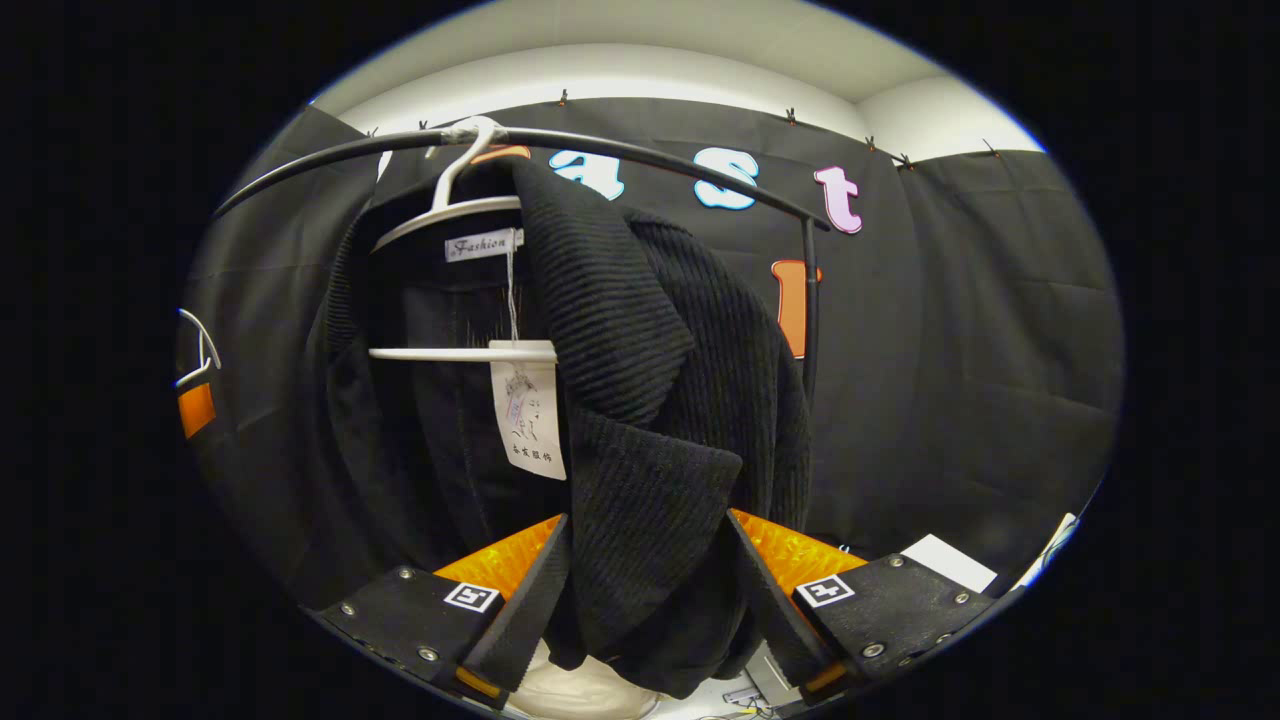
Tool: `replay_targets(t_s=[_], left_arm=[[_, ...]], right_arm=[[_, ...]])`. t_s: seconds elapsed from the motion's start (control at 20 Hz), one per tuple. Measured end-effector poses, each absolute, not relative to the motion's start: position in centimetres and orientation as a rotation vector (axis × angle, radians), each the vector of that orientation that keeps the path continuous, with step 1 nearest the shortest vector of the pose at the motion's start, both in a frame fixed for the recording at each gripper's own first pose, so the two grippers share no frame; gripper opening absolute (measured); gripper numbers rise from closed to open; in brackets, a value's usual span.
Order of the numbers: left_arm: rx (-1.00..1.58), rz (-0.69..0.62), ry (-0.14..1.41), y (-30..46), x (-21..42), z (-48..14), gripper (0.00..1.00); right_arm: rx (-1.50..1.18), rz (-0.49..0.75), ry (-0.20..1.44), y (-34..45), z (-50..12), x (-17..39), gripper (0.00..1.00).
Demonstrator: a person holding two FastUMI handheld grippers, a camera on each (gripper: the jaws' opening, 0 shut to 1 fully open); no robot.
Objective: Grasp the clothes on the hanger with both hands and then place them into the laundry hamper below.
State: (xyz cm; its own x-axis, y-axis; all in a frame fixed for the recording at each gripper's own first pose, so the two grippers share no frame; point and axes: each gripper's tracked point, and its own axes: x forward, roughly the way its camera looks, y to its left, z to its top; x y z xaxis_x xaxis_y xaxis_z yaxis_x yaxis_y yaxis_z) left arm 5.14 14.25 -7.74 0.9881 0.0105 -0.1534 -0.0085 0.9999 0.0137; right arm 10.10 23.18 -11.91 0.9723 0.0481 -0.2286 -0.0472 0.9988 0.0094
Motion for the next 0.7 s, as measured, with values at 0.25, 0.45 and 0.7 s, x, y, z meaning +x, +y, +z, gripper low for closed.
replay_targets(t_s=[0.25,0.45,0.7], left_arm=[[0.016,0.027,0.159,14.4,5.1,-8.2,0.97],[0.013,-0.019,0.177,12.1,6.0,-9.3,0.97],[-0.017,-0.097,0.191,7.7,8.3,-11.0,0.96]], right_arm=[[0.009,0.053,0.229,23.1,-12.4,13.0,0.92],[0.036,0.055,0.248,23.1,-13.1,14.7,0.89],[0.054,0.07,0.257,22.5,-13.1,15.2,0.59]])
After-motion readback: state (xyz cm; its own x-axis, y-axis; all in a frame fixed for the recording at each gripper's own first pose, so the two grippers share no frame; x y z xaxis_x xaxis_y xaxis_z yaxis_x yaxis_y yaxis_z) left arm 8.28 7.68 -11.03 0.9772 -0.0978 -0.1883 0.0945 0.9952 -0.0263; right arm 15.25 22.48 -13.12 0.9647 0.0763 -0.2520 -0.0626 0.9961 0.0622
